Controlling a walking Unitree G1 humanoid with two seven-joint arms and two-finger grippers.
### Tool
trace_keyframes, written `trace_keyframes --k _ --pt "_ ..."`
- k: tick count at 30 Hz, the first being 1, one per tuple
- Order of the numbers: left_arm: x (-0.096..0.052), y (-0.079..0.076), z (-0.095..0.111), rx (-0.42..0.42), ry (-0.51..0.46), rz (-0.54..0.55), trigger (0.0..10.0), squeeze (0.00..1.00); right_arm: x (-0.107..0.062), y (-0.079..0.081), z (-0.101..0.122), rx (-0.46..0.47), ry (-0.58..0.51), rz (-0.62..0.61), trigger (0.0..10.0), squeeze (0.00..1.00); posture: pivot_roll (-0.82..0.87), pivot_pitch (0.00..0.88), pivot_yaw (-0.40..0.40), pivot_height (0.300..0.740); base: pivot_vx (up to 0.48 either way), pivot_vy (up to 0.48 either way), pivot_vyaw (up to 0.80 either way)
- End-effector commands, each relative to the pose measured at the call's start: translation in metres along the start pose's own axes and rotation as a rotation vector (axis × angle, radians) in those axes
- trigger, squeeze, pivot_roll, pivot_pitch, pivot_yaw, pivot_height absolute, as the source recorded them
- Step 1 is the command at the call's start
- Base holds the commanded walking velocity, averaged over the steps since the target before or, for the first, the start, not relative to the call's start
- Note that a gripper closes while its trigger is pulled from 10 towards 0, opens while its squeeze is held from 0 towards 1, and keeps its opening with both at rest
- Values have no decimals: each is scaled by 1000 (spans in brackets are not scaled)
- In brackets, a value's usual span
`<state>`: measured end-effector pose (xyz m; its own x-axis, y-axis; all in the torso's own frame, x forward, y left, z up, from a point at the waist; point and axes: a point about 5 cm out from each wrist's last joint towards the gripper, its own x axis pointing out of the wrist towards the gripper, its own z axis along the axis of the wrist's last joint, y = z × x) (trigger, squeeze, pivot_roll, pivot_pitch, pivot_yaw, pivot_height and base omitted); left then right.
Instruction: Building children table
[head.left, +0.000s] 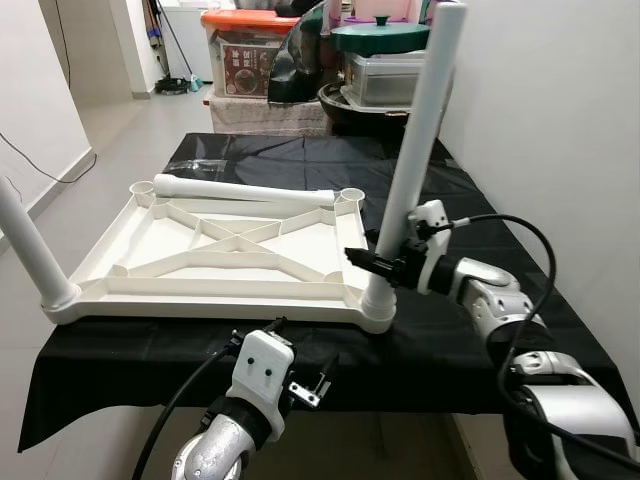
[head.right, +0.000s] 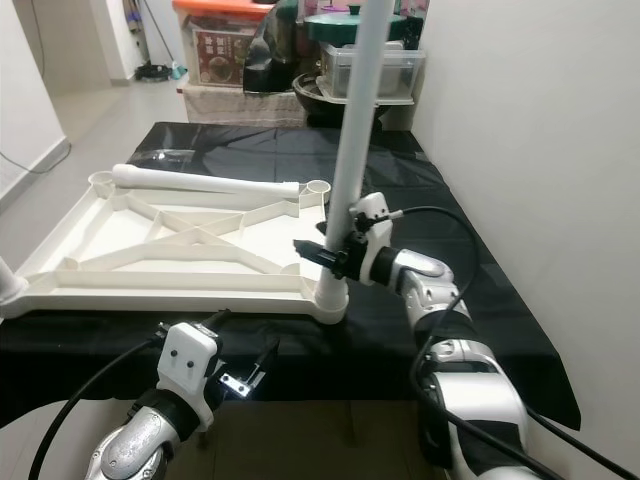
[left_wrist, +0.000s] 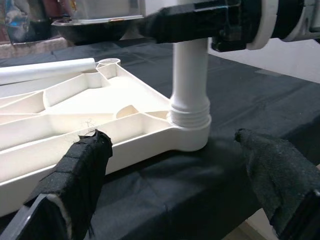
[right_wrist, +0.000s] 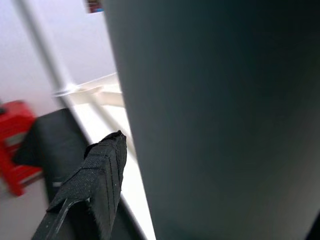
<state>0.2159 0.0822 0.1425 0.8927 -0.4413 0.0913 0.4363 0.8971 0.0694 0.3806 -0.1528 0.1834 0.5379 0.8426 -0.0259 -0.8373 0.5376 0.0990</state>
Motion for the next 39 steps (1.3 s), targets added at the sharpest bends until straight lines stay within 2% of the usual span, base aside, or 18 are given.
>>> trace_keyframes --k 1,2,3,4,6,11,12,15,18,21,25,29,30,31,32,36,37,39 --pt "-1 -2 -4 -25 22 3 10000 0 12 12 3 32 -24 137 10000 0 73 0 -79 740 0 0 0" --pt "-1 -2 -4 -25 22 3 10000 0 12 12 3 32 -24 137 10000 0 73 0 -79 740 0 0 0" --pt "-1 -2 -5 -26 22 4 10000 0 14 15 1 43 -30 167 4471 0 77 0 -81 740 0 0 0" --pt "-1 -3 -5 -28 23 5 10000 0 17 19 -5 45 -31 172 0 0 76 0 -78 740 0 0 0" --pt "-1 -3 -6 -29 24 5 10000 0 18 19 -7 35 -22 147 0 0 76 0 -78 740 0 0 0" --pt "-2 -3 -7 -33 27 6 10000 0 16 -2 -13 -9 14 -236 0 0 68 0 -76 740 0 0 0" --pt "-2 -3 -7 -33 27 6 10000 0 16 -2 -13 -9 14 -236 0 0 68 0 -76 740 0 0 0" --pt "-1 -3 -7 -34 26 6 10000 0 -11 -31 -16 22 26 -706 0 0 61 0 -71 740 0 0 0" --pt "-1 -3 -7 -34 26 6 10000 0 -24 -39 -18 44 27 -851 0 0 59 0 -70 740 0 0 0" --pt "0 -2 -7 -33 28 3 10000 0 -67 -56 -30 115 32 -1312 0 0 52 0 -61 740 0 0 0" --pt "0 -2 -6 -30 27 1 10000 0 -74 -53 -38 166 2 -1491 0 0 51 0 -56 740 0 0 0" --pt "1 -1 -6 -27 25 0 10000 0 -61 -45 -41 199 -29 -1508 0 0 51 0 -57 740 0 0 0" --pt "1 -1 -6 -27 25 0 10000 0 -48 -41 -39 162 -24 -1456 10000 0 50 0 -56 740 0 0 0" --pt "1 -1 -6 -27 25 0 10000 0 -48 -41 -39 162 -24 -1456 10000 0 50 0 -56 740 0 0 0" --pt "2 0 -5 -27 24 -1 10000 0 -18 -30 -30 114 -87 -1262 10000 1000 51 0 -55 740 0 0 0" --pt "2 0 -5 -26 24 -3 10000 0 -8 -26 -22 43 -128 -1172 10000 1000 53 0 -59 740 0 0 0" --pt "2 0 -5 -26 24 -4 10000 0 -8 -26 -19 13 -140 -1169 10000 0 53 0 -59 740 0 0 0" --pt "2 -1 -5 -25 23 -7 10000 0 -9 -28 -13 23 -180 -1059 10000 0 50 0 -56 740 0 0 0"
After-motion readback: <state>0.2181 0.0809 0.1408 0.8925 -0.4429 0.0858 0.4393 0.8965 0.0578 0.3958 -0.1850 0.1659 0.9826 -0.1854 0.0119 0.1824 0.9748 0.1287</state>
